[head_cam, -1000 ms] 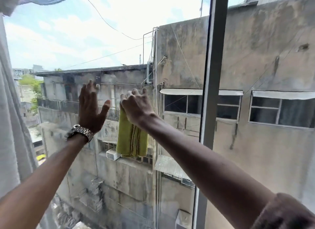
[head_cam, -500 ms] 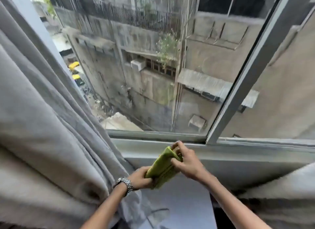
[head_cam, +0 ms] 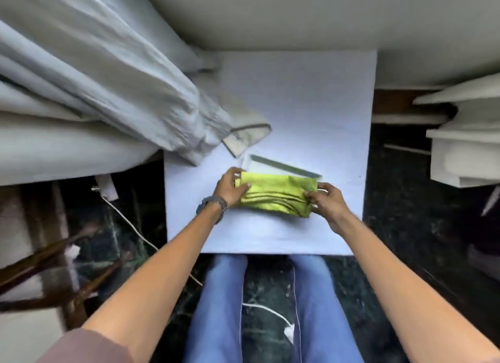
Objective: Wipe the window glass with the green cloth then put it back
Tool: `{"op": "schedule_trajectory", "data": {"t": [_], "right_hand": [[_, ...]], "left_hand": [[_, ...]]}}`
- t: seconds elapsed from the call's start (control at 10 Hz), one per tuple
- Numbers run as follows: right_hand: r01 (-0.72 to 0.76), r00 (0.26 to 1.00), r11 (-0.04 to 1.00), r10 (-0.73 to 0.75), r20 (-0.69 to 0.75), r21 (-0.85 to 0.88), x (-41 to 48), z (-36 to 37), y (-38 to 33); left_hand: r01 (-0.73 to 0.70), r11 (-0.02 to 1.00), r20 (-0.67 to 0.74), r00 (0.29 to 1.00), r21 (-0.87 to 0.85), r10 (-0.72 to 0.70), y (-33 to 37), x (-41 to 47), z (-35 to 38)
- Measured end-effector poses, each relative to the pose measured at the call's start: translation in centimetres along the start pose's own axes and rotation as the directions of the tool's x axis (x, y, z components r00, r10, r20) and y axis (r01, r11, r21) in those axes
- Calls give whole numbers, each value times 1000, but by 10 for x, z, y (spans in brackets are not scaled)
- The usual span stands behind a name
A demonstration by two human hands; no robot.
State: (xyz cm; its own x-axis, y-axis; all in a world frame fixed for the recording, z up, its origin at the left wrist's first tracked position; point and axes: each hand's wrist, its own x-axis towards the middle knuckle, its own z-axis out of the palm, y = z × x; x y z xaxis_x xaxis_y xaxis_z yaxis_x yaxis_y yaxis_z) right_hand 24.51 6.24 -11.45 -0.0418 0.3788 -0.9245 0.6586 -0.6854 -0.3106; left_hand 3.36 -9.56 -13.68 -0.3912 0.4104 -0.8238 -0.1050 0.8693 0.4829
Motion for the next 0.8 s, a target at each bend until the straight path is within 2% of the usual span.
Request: {"op": "schedule_trajectory", "data": {"t": [0.1, 0.2, 0.3, 0.4, 0.5, 0.6, 0.7, 0.8], "right_hand": [[-24, 998, 998, 28, -62, 66, 18, 4, 21], [7, 994, 997, 2, -113, 79, 29, 7, 27], [58, 987, 998, -57, -148, 5, 33, 7, 22], [216, 952, 955, -252, -174, -201, 30, 3, 5], [368, 887, 848, -443, -130, -381, 25, -1, -16], [383, 869, 749, -491, -65, -541, 20, -6, -34], [362, 865, 640, -502, -13, -678, 5, -12, -53], [346, 854, 547, -520, 15, -762, -27, -23, -72]], "left_hand": [[-59, 997, -73, 996, -56, 55, 20, 15, 16], [-98, 995, -150, 984, -19, 94, 36, 29, 21], [-120, 989, -187, 973, 83, 134, 45, 36, 19], [-115, 973, -202, 967, 202, 157, 46, 32, 15], [-142, 933, -202, 955, 332, 217, 42, 28, 12], [-199, 841, -148, 939, 504, 311, 45, 15, 5], [-246, 757, -111, 915, 605, 387, 56, -2, -6], [-230, 685, -75, 920, 691, 385, 86, -33, -28]]}}
